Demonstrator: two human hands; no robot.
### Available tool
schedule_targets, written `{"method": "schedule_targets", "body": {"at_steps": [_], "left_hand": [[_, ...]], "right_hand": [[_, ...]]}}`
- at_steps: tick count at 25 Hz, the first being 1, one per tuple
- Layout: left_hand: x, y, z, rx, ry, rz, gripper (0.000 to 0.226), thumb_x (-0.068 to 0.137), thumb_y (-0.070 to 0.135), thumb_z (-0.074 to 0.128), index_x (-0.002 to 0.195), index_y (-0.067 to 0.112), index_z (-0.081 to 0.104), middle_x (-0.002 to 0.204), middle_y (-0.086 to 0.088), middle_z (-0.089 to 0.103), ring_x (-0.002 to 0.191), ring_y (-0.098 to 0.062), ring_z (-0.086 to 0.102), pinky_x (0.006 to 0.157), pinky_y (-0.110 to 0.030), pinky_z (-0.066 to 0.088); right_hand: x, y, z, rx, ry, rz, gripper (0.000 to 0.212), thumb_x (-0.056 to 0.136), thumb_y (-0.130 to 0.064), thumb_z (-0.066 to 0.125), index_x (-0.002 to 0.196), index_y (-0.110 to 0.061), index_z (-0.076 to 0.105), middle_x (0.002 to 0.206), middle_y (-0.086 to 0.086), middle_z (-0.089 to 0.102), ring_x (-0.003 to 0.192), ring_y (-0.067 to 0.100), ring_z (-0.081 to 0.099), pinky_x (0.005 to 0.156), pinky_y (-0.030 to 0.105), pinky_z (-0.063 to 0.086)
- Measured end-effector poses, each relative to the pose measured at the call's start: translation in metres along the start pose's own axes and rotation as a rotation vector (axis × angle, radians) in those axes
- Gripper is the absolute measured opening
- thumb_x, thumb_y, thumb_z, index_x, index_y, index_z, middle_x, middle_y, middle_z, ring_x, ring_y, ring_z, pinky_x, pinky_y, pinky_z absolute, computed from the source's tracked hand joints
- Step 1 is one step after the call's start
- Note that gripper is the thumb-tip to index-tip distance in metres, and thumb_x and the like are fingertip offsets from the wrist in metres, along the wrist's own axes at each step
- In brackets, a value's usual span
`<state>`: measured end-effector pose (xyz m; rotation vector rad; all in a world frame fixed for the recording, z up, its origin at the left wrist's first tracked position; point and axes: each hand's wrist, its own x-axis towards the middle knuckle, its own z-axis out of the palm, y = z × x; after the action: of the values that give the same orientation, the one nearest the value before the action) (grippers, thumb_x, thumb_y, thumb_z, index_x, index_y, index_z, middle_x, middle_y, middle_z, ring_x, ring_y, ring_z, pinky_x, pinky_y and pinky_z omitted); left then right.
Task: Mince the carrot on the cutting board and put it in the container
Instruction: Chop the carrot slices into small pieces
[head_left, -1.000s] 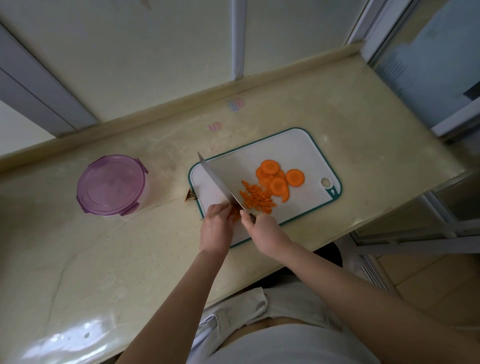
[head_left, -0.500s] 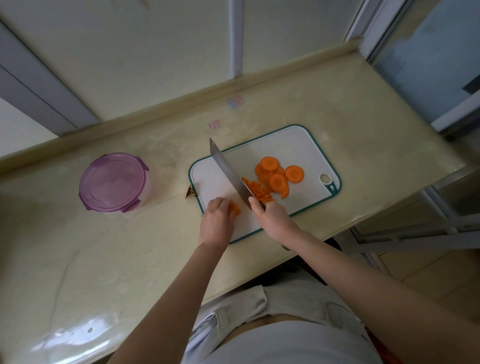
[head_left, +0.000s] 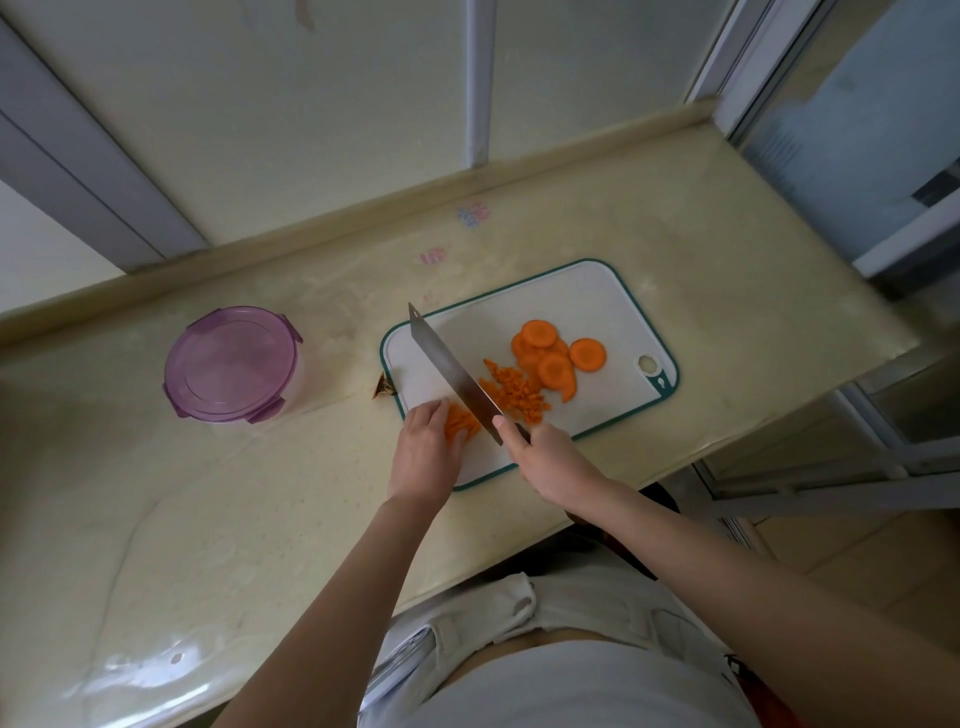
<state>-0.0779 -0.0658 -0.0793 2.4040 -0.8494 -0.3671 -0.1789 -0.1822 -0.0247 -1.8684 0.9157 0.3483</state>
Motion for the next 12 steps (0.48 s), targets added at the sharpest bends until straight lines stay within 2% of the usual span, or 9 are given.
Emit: {"method": "schedule_targets", "body": {"at_steps": [4, 7, 12], "left_hand": [[0.0003, -0.0034, 0.0051, 0.065, 0.035, 0.057, 0.025, 0.087, 0.004, 0.06, 0.112, 0.001, 0.064, 0.109, -0.014, 0.061, 0.105, -0.028, 0.054, 0.092, -0.03, 0.044], [0.0, -0.0032, 0.0077, 0.07, 0.065, 0.083, 0.029, 0.074, -0.012, 0.066, 0.101, -0.003, 0.068, 0.097, -0.017, 0.064, 0.093, -0.033, 0.059, 0.08, -0.033, 0.051], [0.0, -0.0059, 0.0105, 0.027, 0.108, 0.111, 0.033, 0.065, -0.012, 0.073, 0.096, -0.002, 0.07, 0.092, -0.016, 0.067, 0.088, -0.033, 0.062, 0.07, -0.032, 0.054]], "right_hand": [[-0.0014, -0.0048, 0.0013, -0.088, -0.001, 0.011, 0.058, 0.097, -0.053, 0.035, 0.056, -0.012, 0.033, 0.052, 0.002, 0.037, 0.045, 0.015, 0.036, 0.046, 0.025, 0.029], [-0.0018, -0.0082, 0.0011, -0.117, -0.019, 0.016, 0.058, 0.098, -0.051, 0.034, 0.056, -0.012, 0.031, 0.053, 0.003, 0.036, 0.045, 0.016, 0.035, 0.046, 0.026, 0.028], [0.0008, -0.0098, 0.0029, -0.17, -0.056, -0.019, 0.05, 0.099, -0.047, 0.034, 0.062, -0.016, 0.039, 0.061, 0.002, 0.044, 0.053, 0.011, 0.04, 0.052, 0.02, 0.033]]}}
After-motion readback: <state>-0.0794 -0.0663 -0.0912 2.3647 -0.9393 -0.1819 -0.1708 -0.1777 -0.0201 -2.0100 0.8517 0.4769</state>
